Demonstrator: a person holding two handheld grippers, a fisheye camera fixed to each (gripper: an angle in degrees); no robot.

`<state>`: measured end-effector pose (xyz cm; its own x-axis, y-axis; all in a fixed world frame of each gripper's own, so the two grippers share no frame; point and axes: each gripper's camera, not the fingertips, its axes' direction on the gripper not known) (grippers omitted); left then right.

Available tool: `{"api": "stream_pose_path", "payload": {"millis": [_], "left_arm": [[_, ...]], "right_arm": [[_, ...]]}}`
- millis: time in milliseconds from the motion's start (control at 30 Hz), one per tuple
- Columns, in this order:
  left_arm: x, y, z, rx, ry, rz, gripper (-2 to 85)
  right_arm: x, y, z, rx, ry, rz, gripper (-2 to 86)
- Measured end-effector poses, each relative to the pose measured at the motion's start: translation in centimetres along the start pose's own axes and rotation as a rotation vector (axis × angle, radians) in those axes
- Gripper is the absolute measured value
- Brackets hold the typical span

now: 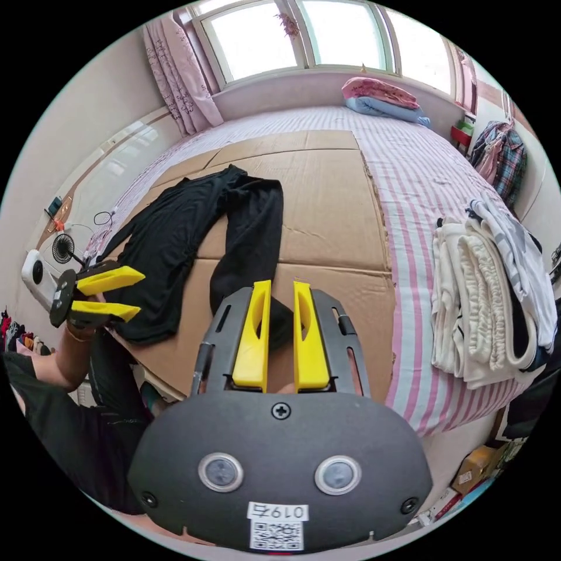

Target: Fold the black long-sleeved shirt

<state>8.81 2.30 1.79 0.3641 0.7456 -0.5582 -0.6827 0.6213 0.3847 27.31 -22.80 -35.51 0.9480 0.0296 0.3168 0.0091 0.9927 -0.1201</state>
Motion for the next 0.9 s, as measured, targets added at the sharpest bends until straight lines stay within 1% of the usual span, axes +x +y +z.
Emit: {"api": "stream_pose_path", "payload": {"millis": [67, 100, 167, 333, 467, 533, 600, 700, 767, 900], "left_arm": [[4.3, -4.6, 1.4, 0.004, 0.021, 0.124, 9.2], [5.4, -5.6, 1.8, -0.003, 0.019, 0.154, 9.2], [9.3, -9.1, 3.6, -0.078, 0.01, 0.251, 9.1], [13.5, -14.1, 5.0, -0.155, -0.03, 0.315, 8.8], [14.9, -18.0, 4.3, -0.187, -0.061, 0.263, 6.9], [15.2, -19.5, 3.8, -0.196, -0.057, 0.231, 5.4], [15.3, -20.9, 3.3, -0.204, -0.088, 0.194, 4.0], [15.2, -23.3, 2.1, -0.206, -0.048, 0.144, 2.8], [15.6, -25.3, 0.5, -0.175, -0.006, 0.126, 2.4], [17.5, -29.7, -2.0, -0.095, -0.043, 0.133, 2.1]], "right_arm": [[-0.2, -1.2, -2.2, -0.03, 0.005, -0.009, 6.6], [-0.3, -2.0, -3.8, -0.044, -0.008, -0.019, 6.6], [-1.0, -3.1, -6.1, -0.07, -0.043, -0.039, 7.1], [-4.4, -5.5, -12.1, -0.078, -0.06, -0.066, 7.7], [-7.2, -7.3, -15.4, -0.071, -0.054, -0.092, 5.6], [-9.2, -8.4, -17.4, -0.074, -0.037, -0.128, 1.7], [-10.3, -9.3, -19.1, -0.07, -0.053, -0.135, 0.2], [-11.5, -10.5, -22.8, -0.02, -0.089, -0.123, -0.6], [-12.1, -11.2, -25.2, 0.01, -0.077, -0.118, -0.7], [-12.3, -13.0, -31.0, 0.077, -0.026, -0.083, -0.9]]}}
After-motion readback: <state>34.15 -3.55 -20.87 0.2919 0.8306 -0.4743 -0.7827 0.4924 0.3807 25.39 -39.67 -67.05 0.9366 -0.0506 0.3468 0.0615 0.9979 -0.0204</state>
